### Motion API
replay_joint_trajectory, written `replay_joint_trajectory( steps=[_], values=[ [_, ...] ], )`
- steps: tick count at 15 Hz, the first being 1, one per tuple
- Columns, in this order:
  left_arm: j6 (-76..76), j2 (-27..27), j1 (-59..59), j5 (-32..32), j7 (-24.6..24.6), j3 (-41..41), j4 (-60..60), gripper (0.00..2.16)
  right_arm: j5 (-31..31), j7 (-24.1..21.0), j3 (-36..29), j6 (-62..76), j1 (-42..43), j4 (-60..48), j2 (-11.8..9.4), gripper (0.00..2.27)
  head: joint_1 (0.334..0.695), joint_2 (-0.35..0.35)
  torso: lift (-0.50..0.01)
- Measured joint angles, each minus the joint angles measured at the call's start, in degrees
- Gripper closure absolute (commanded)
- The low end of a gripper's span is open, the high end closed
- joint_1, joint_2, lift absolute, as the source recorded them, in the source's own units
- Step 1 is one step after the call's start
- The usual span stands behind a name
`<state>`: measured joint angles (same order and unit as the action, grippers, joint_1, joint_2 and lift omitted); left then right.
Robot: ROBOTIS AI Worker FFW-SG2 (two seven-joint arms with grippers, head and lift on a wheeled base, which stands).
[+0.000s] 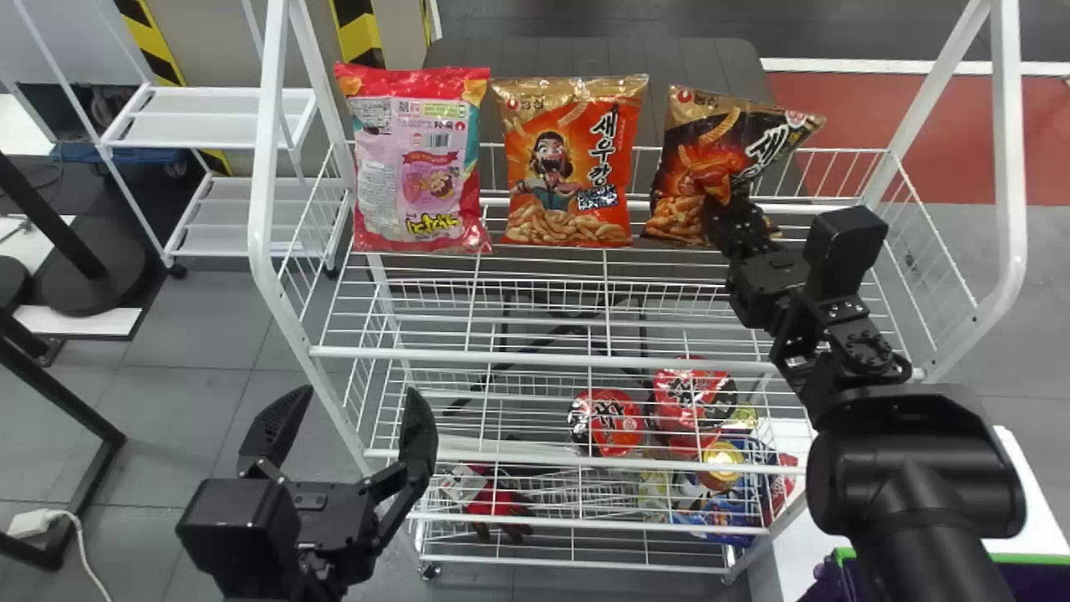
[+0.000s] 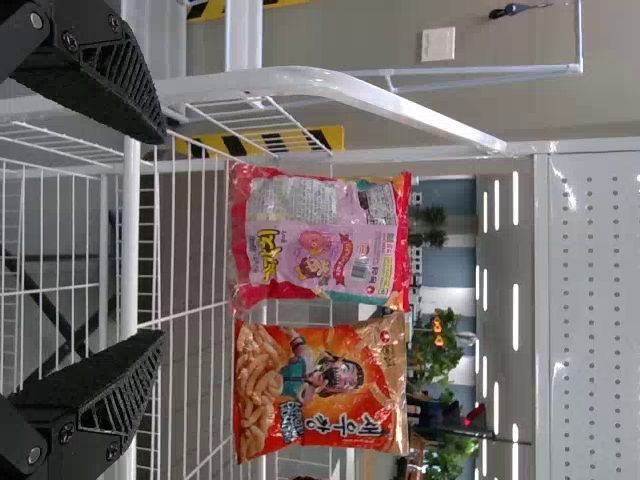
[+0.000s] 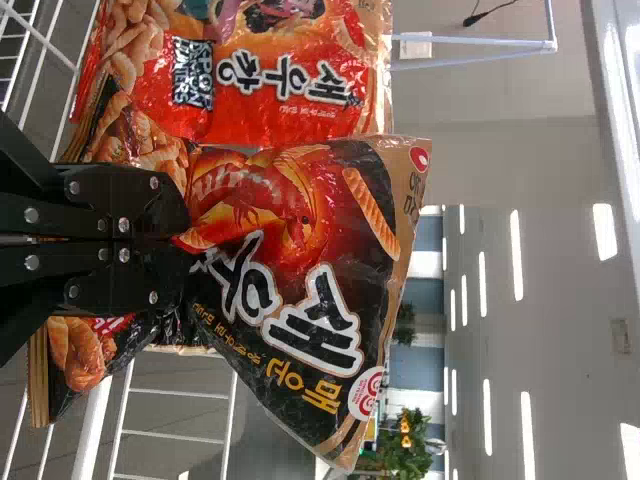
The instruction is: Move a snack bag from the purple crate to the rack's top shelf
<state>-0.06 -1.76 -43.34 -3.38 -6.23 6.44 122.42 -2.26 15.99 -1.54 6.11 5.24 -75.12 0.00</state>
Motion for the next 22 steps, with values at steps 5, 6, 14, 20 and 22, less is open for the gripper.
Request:
replay_joint_trajectory(
  steps=[5, 6, 14, 20, 22],
  values=[
    [-0.1, 0.0, -0.14, -0.13, -0.01, -0.2, -0.17, 0.13, -0.93, 0.0, -0.1, 2.24, 1.07, 3.21, 0.0, 1.54, 0.695, 0.013, 0.002],
    [-0.15, 0.0, -0.16, -0.13, -0.01, -0.25, -0.17, 0.13, -1.22, 0.0, -0.07, 2.59, 1.44, 4.04, 0.0, 1.54, 0.695, 0.014, 0.002],
    [-0.4, 0.0, 0.28, 0.39, 0.09, -0.96, -0.69, 0.13, -4.35, -1.8, 0.64, 6.19, 4.07, 9.74, 0.0, 1.49, 0.695, 0.027, 0.002],
    [-0.35, 0.0, 0.85, 0.74, 0.11, -1.22, -1.33, 0.13, -5.02, -2.09, 0.47, 10.01, 6.14, 13.81, 0.0, 1.38, 0.695, 0.031, 0.002],
    [-0.34, 0.0, 1.0, 0.75, 0.12, -1.25, -1.39, 0.13, -5.63, -2.42, 0.39, 11.52, 6.72, 15.28, 0.0, 1.38, 0.695, 0.031, 0.002]
  ],
)
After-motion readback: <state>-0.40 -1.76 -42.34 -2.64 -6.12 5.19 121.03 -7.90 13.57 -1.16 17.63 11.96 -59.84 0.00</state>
